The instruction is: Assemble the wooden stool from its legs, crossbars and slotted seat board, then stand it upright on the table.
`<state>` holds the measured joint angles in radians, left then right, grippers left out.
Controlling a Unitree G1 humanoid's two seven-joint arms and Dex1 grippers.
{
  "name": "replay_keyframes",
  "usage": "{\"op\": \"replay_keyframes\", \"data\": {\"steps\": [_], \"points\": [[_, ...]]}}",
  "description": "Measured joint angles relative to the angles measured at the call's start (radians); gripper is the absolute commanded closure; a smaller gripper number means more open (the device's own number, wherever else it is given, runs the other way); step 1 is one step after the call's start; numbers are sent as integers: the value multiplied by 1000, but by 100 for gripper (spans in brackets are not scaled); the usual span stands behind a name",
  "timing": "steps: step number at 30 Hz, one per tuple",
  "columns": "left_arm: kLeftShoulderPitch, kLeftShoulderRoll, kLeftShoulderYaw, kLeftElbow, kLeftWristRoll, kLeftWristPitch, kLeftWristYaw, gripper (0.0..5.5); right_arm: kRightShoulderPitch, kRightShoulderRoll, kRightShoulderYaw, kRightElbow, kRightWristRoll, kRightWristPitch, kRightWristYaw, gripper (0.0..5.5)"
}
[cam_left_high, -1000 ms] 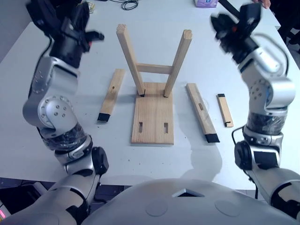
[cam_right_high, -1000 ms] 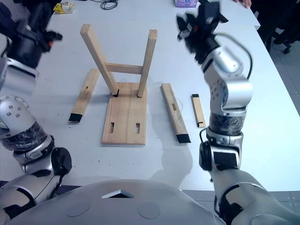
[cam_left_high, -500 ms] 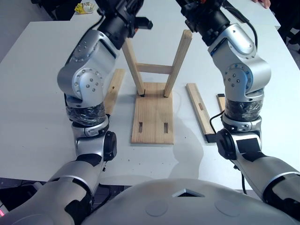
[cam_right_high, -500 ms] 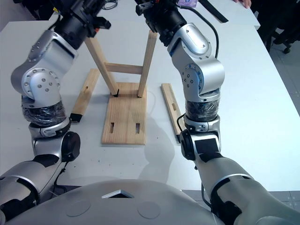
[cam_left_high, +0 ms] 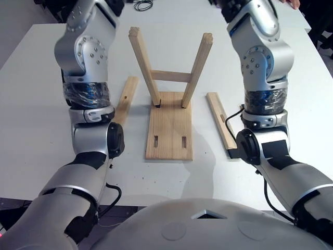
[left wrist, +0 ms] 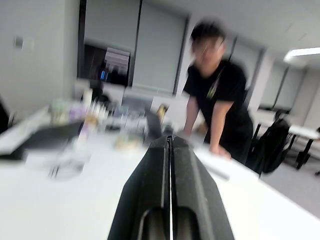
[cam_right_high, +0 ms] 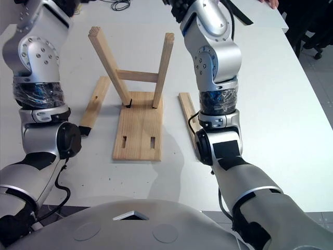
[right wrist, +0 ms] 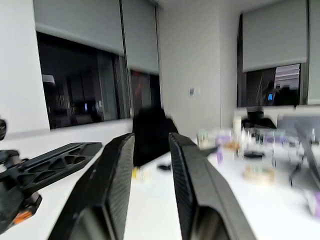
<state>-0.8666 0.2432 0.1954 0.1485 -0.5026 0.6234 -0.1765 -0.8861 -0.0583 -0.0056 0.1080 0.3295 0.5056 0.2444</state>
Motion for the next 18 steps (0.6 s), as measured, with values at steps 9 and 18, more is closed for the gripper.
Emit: {"op": "replay_keyframes", "data": {"steps": [9, 18], "points": [[234, -8, 0, -435, -127, 251, 60, 550, 153, -43, 43, -238, 54, 260, 32, 420], [198, -52, 18, -382, -102, 181, 94, 550, 162, -25, -13, -271, 98, 286, 24, 420]]}}
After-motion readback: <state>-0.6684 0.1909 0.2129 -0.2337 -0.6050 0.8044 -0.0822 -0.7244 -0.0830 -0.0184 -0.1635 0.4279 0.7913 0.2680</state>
